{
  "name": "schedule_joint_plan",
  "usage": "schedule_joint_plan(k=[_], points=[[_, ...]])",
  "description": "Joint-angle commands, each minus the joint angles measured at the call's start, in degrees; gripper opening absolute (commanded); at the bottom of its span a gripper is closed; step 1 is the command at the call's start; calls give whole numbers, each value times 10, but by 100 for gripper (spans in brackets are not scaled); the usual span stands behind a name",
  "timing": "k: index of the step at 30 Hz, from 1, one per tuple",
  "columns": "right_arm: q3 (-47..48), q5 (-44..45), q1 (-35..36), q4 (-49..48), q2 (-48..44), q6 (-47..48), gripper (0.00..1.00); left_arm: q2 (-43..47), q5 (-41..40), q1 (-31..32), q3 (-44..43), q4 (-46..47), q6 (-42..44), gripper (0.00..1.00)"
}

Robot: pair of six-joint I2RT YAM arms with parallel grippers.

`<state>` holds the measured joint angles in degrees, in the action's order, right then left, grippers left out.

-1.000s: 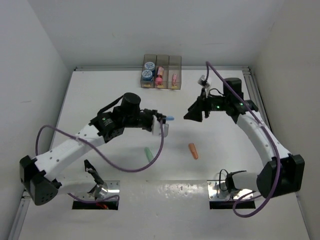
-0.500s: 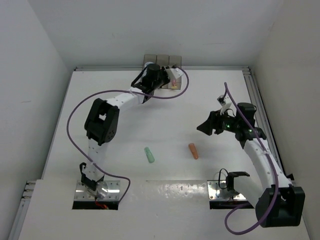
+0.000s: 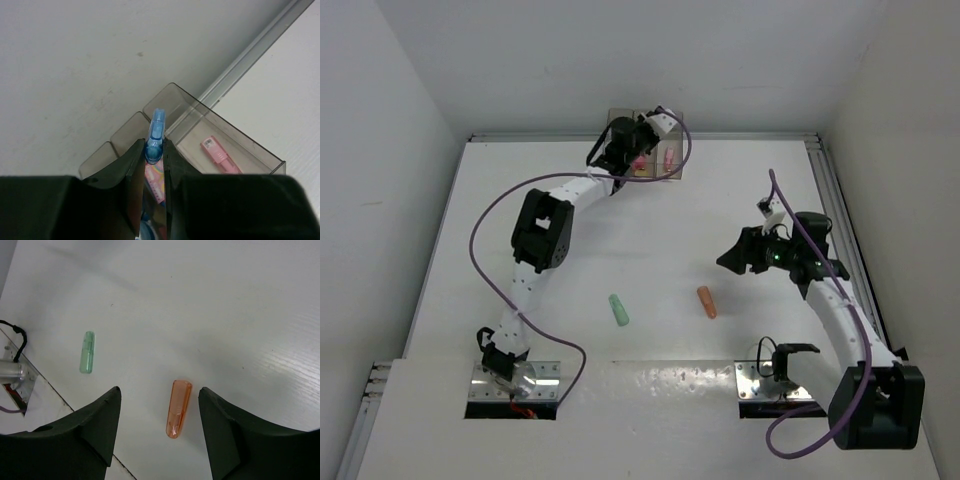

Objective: Sort the stationery into containers
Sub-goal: Place the stationery in the storage box.

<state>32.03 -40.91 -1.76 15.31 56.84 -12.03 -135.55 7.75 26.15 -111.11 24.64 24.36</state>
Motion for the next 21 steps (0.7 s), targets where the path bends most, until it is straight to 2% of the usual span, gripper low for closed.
schedule_joint_plan(k=[1, 10, 12, 13, 15, 16, 19, 21], points=[[1, 0, -2, -22, 7, -5, 63, -35, 21, 10, -48, 34, -27, 0], [-4, 13, -1, -1, 15, 3, 64, -86, -6, 27, -97, 0, 1, 1], [-1, 14, 1, 9, 22, 1, 64, -96, -10, 26, -110, -17, 0, 11], [4, 18, 2, 14, 26, 3, 64, -96, -12, 26, -111, -25, 2, 26], [10, 30, 9, 39, 28, 9, 64, -94, -14, 26, -110, -29, 2, 44], [14, 36, 11, 46, 28, 10, 64, -90, -15, 26, -110, -31, 1, 58], [15, 76, 38, 76, 33, 13, 61, -68, -13, 25, -111, -36, -8, 69], [11, 92, 60, 95, 35, 11, 59, -33, -8, 25, -111, -45, -21, 71]])
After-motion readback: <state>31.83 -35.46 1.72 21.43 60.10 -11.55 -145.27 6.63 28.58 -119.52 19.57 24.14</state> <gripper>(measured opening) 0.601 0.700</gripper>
